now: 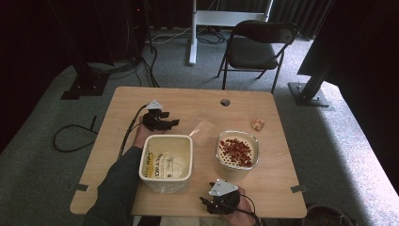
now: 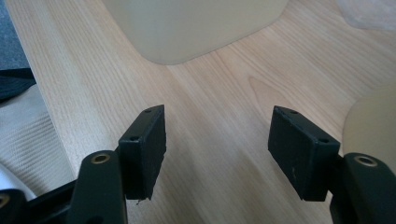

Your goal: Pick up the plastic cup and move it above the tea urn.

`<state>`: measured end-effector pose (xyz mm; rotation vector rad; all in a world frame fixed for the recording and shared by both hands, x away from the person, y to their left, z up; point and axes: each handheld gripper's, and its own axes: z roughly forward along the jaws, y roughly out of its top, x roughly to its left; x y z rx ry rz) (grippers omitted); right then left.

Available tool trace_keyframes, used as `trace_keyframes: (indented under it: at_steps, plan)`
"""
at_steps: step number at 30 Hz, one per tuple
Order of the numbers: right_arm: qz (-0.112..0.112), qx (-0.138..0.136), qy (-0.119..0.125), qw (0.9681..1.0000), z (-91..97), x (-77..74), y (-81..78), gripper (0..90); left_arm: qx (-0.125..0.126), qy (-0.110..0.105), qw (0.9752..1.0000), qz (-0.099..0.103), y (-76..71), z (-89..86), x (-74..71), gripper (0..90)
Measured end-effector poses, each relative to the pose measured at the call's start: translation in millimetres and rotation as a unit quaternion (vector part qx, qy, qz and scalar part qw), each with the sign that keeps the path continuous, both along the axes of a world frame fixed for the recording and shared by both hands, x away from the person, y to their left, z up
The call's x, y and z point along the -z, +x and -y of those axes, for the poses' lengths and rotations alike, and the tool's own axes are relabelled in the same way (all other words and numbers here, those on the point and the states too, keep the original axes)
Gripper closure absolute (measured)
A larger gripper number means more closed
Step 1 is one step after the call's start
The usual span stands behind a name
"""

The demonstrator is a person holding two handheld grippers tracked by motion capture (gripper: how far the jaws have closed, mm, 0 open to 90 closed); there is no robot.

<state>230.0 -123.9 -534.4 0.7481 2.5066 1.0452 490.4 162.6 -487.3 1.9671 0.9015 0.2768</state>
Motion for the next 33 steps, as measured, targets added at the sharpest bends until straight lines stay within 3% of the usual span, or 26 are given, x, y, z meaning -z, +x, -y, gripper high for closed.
trace_keyframes:
  at_steps: [4, 6, 8, 9, 11, 13, 17, 20, 24, 26, 27, 30, 31, 32, 33]
  plan:
    - [-0.003, 0.004, 0.001, 1.0000, 0.5, 1.4, 0.7, 36.4, 0.014, 0.001, 0.9999, 0.003, 2.9, 13.6, -1.1, 30.3]
    - [-0.005, 0.003, 0.001, 1.0000, 1.0, 2.1, 1.0, 36.4, 0.018, 0.009, 0.9997, -0.015, 5.4, 18.4, 2.0, 29.3]
    - [-0.005, 0.003, 0.001, 1.0000, 1.2, 2.4, 1.0, 36.4, 0.021, 0.016, 0.9995, -0.019, 6.1, 20.9, 4.3, 29.0]
    - [-0.005, 0.003, 0.000, 1.0000, 1.4, 2.7, 1.2, 36.4, 0.033, 0.028, 0.9986, -0.031, 6.9, 26.1, 8.4, 29.0]
    - [-0.006, 0.004, 0.000, 1.0000, 1.5, 3.5, 1.3, 36.4, 0.030, 0.056, 0.9976, -0.029, 7.0, 30.4, 11.3, 29.3]
    - [-0.006, 0.005, 0.000, 1.0000, 1.8, 3.4, 1.3, 36.4, 0.005, 0.077, 0.9967, -0.024, 7.2, 31.4, 13.4, 40.3]
    - [-0.002, 0.009, 0.001, 1.0000, 3.9, 2.8, 1.4, 36.4, -0.016, 0.084, 0.9961, -0.017, 6.9, 22.2, 13.9, 57.8]
    - [-0.003, 0.011, 0.001, 0.9999, 6.1, 2.8, 2.2, 36.4, -0.032, 0.090, 0.9953, -0.014, 5.5, 10.0, 13.1, 68.7]
    - [-0.003, 0.013, 0.001, 0.9999, 6.9, 2.5, 2.2, 36.5, -0.075, 0.089, 0.9932, -0.012, 1.7, -17.3, 12.1, 77.8]
    - [-0.002, 0.013, 0.000, 0.9999, 6.9, 2.5, 2.3, 36.5, -0.087, 0.088, 0.9923, -0.011, 0.0, -25.7, 12.1, 79.1]
    - [-0.002, 0.013, -0.001, 0.9999, 6.8, 2.5, 2.3, 36.5, -0.108, 0.082, 0.9907, -0.011, -4.5, -43.6, 12.1, 79.1]
    - [-0.002, 0.017, -0.003, 0.9998, 7.2, 2.6, 3.2, 36.8, -0.133, 0.087, 0.9872, -0.005, -17.3, -73.8, 12.5, 80.3]
    - [-0.002, 0.017, -0.003, 0.9998, 7.2, 2.6, 3.2, 36.8, -0.133, 0.087, 0.9872, -0.005, -17.3, -73.8, 12.5, 80.3]
    - [-0.002, 0.019, -0.003, 0.9998, 7.8, 2.6, 3.4, 36.9, -0.150, 0.087, 0.9848, -0.002, -27.6, -91.7, 12.5, 80.4]
    - [-0.002, 0.020, -0.004, 0.9998, 8.1, 2.5, 3.5, 36.9, -0.150, 0.087, 0.9848, -0.002, -27.6, -91.7, 12.5, 80.5]
